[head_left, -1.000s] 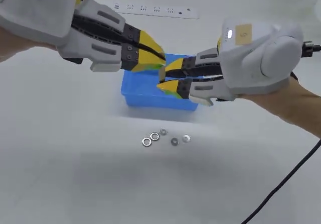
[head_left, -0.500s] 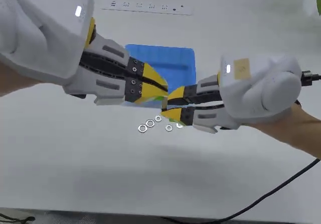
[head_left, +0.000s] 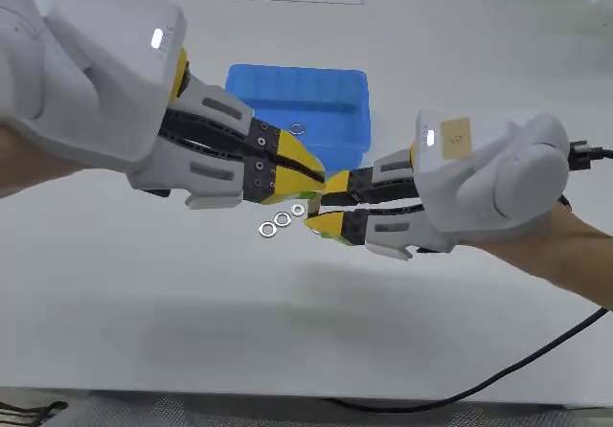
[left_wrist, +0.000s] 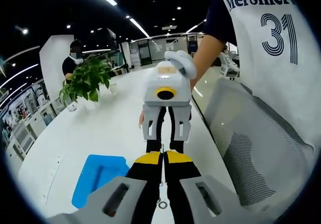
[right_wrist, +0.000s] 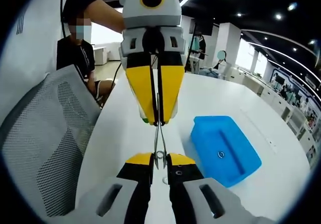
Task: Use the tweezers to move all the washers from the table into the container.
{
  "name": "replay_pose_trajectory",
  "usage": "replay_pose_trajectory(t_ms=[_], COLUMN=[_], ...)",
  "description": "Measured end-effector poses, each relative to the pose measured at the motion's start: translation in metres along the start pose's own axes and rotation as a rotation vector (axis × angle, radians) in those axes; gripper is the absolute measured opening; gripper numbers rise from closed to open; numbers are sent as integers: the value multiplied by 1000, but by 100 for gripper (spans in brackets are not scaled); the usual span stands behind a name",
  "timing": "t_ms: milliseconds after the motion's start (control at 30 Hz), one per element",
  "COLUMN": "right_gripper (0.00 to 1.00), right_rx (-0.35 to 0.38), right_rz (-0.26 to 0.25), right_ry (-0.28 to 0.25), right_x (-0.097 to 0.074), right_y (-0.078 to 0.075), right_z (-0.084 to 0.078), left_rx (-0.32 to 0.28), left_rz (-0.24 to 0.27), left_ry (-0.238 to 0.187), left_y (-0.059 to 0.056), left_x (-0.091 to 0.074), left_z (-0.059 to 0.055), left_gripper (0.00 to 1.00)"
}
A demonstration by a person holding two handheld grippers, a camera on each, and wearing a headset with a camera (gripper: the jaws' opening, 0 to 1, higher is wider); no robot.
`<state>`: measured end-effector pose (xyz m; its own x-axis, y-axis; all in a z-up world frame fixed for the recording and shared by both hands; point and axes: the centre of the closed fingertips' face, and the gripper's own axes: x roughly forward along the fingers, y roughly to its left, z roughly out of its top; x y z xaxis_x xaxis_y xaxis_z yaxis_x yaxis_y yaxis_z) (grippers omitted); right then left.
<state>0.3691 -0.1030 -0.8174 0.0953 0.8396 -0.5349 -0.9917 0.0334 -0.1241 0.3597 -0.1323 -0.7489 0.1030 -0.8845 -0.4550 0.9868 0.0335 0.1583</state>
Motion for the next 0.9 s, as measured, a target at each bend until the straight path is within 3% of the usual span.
replay_pose_trajectory(t_ms=[567, 733, 900], right_gripper=[12, 12, 12], right_rx=[42, 37, 64], right_rz=[-7, 19, 16], right_ry=[39, 57, 48], right_x=[8, 14, 16], right_y=[-10, -6, -8], right_z=[-27, -32, -33], left_rx=[-22, -40, -67], left_rz=[-44, -59, -45], left_ry=[5, 10, -16], left_y=[10, 8, 12], left_x=[19, 23, 24], left_z=[-21, -28, -27], left_gripper=[5, 5, 5])
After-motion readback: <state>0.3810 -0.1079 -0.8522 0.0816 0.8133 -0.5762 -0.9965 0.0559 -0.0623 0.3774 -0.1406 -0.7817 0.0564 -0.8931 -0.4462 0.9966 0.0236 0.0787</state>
